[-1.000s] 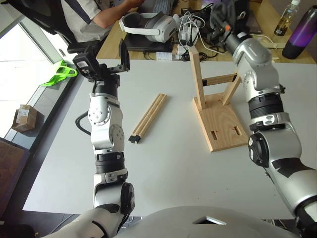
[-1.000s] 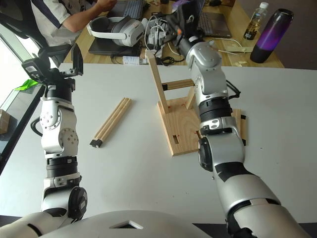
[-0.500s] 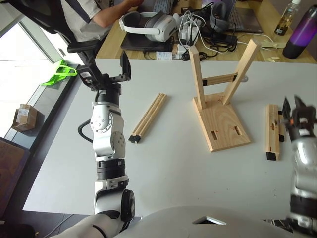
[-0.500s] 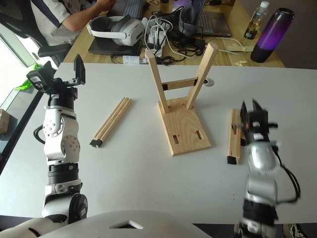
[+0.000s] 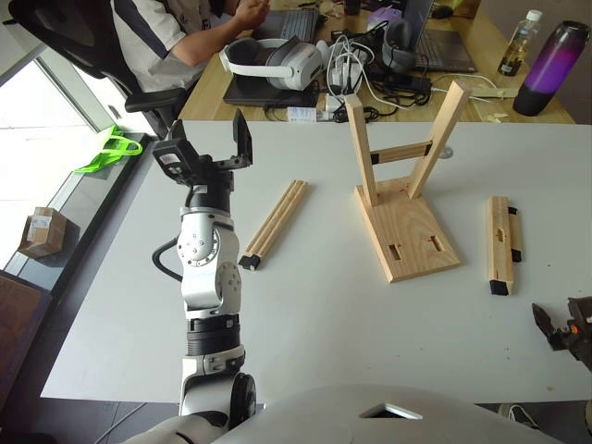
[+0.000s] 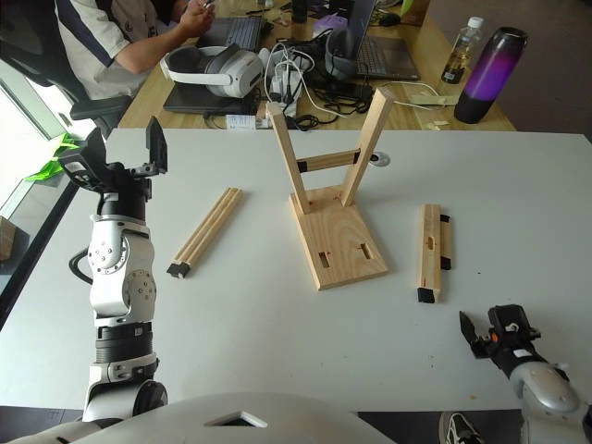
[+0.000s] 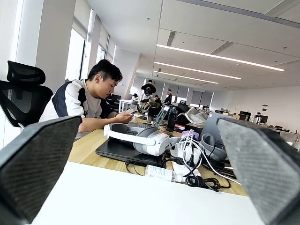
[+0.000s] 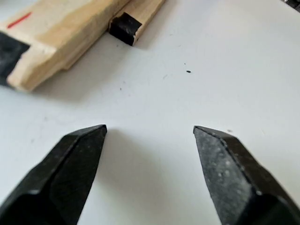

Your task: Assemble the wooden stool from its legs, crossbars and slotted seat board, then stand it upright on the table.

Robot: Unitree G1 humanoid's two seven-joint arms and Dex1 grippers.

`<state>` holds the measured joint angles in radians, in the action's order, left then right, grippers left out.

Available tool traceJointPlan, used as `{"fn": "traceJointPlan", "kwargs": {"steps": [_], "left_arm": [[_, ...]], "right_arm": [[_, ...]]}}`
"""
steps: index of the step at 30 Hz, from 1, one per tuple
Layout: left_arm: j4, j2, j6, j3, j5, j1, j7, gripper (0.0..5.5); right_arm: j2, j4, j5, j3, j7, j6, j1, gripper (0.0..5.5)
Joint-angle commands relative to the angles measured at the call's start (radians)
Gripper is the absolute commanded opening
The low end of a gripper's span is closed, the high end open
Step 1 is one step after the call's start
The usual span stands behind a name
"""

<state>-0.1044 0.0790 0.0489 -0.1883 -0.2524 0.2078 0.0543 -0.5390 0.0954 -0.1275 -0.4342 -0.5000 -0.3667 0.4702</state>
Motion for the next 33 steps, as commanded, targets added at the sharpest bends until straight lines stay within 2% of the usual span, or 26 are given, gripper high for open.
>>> {"fn": "traceJointPlan", "kwargs": {"steps": [1,3,7,12,15,18,21,25,28,31,33], "left_arm": [[-0.018,0.014,-0.049,-0.003,0.002,0.016,-0.008,5.40],[-0.016,0.019,-0.057,-0.003,-0.001,0.024,-0.003,5.40],[-0.011,0.018,-0.074,0.003,-0.006,0.041,0.004,5.40],[0.003,0.028,-0.088,-0.002,-0.014,0.068,0.018,5.40],[0.005,0.032,-0.090,-0.008,-0.016,0.066,0.024,5.40],[0.011,0.038,-0.086,-0.017,-0.013,0.063,0.029,5.40],[0.021,0.043,-0.078,-0.030,-0.011,0.071,0.028,5.40],[0.012,0.059,-0.088,-0.044,-0.025,0.094,0.031,5.40],[-0.027,0.087,-0.126,-0.054,-0.058,0.165,0.038,5.40],[-0.075,0.122,-0.218,-0.072,-0.154,0.297,0.051,5.40],[-0.099,0.106,-0.364,-0.062,-0.336,0.388,0.105,5.40]], "right_arm": [[0.008,-0.237,-0.004,0.195,-0.037,-0.403,-0.200,3.43],[0.050,-0.228,-0.032,0.240,-0.032,-0.484,-0.233,3.43],[0.064,-0.447,-0.053,0.289,-0.093,-0.493,-0.396,3.43],[0.130,-0.543,-0.051,0.256,0.041,-0.511,-0.506,2.51],[0.163,-0.529,-0.044,0.205,0.189,-0.609,-0.495,1.96],[0.177,-0.456,-0.073,0.166,0.246,-0.710,-0.460,1.39],[0.178,-0.417,-0.082,0.124,0.293,-0.699,-0.482,1.30],[0.198,-0.304,-0.093,-0.002,0.393,-0.537,-0.531,1.30],[0.204,-0.206,-0.102,-0.062,0.437,-0.252,-0.637,1.29],[0.140,-0.111,-0.017,0.040,0.421,0.063,-0.836,1.29],[0.121,-0.046,0.006,0.182,0.304,0.161,-1.000,1.29]]}}
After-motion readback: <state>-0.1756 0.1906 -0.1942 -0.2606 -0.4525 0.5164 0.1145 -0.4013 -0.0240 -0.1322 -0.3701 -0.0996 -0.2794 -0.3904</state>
